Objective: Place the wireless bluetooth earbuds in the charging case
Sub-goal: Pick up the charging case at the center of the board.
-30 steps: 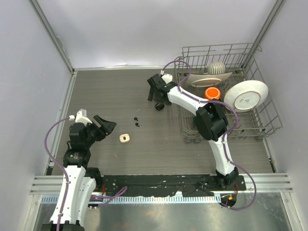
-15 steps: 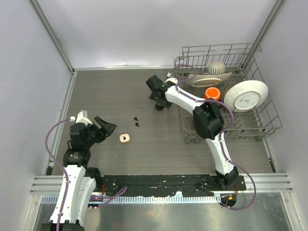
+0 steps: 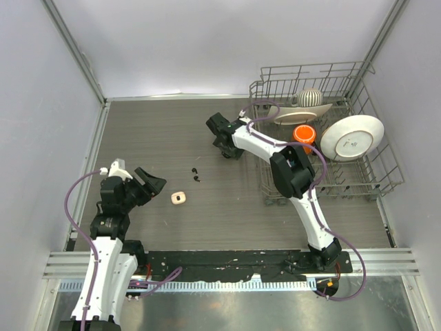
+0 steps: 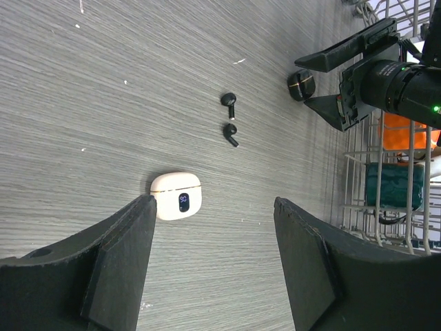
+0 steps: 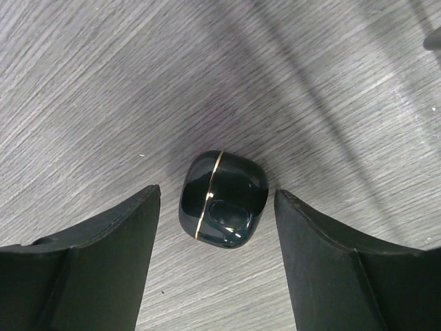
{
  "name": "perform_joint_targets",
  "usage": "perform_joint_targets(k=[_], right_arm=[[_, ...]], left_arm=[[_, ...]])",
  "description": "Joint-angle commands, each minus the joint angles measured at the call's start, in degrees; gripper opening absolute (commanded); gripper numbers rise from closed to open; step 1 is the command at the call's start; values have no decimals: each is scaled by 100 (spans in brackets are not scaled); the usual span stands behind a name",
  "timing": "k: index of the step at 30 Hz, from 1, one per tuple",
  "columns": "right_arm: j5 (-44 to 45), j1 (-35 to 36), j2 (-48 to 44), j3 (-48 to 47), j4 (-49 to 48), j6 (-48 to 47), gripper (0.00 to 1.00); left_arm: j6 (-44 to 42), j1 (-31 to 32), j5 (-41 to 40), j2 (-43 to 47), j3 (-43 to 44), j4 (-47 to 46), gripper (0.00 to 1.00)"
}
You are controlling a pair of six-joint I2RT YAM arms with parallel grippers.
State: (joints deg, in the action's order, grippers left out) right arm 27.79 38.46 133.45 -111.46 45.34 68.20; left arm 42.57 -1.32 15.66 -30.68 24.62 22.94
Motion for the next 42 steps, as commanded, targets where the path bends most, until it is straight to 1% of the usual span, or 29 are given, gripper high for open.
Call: perform_joint_targets(k=[1, 12, 18, 21, 22, 24, 25, 26, 31, 39, 42], right_arm=[[349, -40, 32, -69, 98, 483, 72], [788, -40, 111, 36, 89, 1089, 71], [1079, -49, 129, 54, 212, 1309, 67], [1097, -49, 190, 37, 212, 1248, 63], [1071, -49, 243, 28, 221, 1213, 59], [948, -49, 278, 28, 247, 1151, 55], [904, -40, 278, 63, 264, 1064, 48], [799, -31, 278, 98, 282, 1046, 45], [544, 152, 94, 527, 186, 931, 42], [675, 733, -643, 1310, 159, 1292, 41], [535, 838, -916, 1723, 89, 1458, 41]], left_arm=[[-161, -44, -54, 18, 280, 26, 72], [-214, -43, -46, -35, 324, 26, 72], [-214, -35, -46, -44, 306, -8, 72], [-205, -35, -28, -87, 315, -35, 72], [-196, -43, -11, -88, 324, -44, 72], [-196, -44, 7, -123, 324, -61, 72], [-187, -35, 7, -132, 315, -79, 72], [-170, -35, 16, -114, 306, -70, 72], [-117, -43, 51, -88, 254, -123, 72], [-99, -43, 33, 123, 210, -61, 72], [-126, -35, 34, 141, 253, 17, 72]])
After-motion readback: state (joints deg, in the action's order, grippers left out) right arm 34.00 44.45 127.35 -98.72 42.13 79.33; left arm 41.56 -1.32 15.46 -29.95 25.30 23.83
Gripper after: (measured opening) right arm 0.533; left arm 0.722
